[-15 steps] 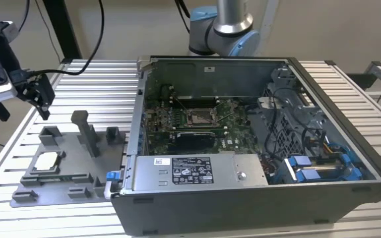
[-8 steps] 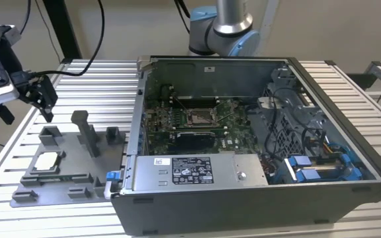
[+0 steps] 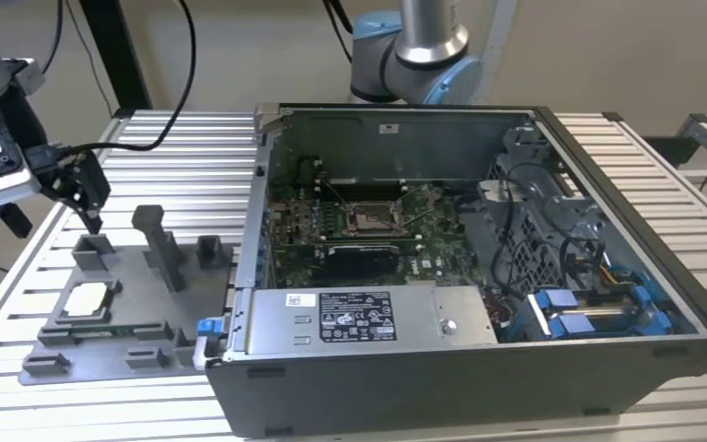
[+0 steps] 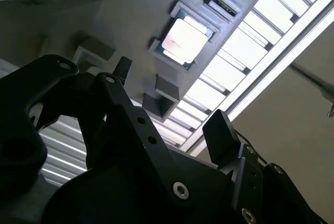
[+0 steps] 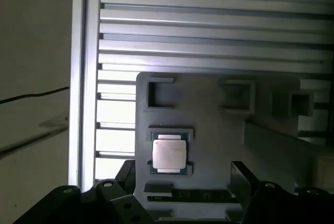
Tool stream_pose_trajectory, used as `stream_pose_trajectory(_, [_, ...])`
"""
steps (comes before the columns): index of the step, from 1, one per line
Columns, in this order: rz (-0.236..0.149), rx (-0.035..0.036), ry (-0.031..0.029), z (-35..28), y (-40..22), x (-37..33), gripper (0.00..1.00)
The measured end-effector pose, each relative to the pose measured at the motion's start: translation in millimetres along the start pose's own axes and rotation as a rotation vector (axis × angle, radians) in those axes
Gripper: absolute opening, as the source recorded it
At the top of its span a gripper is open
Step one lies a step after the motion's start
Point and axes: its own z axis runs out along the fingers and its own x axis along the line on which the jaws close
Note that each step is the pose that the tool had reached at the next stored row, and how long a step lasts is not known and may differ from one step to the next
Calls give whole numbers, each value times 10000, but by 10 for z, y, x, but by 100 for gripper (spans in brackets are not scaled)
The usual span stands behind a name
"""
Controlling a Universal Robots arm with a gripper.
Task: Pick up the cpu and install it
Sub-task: 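Pick up the cpu and move it towards the insertion slot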
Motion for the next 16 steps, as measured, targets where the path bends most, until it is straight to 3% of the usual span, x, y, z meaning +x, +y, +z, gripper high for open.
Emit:
stream_pose_trajectory(6, [30,-170,-5,32,3,33,100])
stream_pose_trajectory(8, [53,-225,54,36,4,40,100])
stream_pose_trajectory(10, [70,-249,173,38,3,43,100])
stream_pose_trajectory(11, [73,-254,199,45,4,43,100])
stream_pose_trajectory(16, [71,-253,188,71,2,42,100])
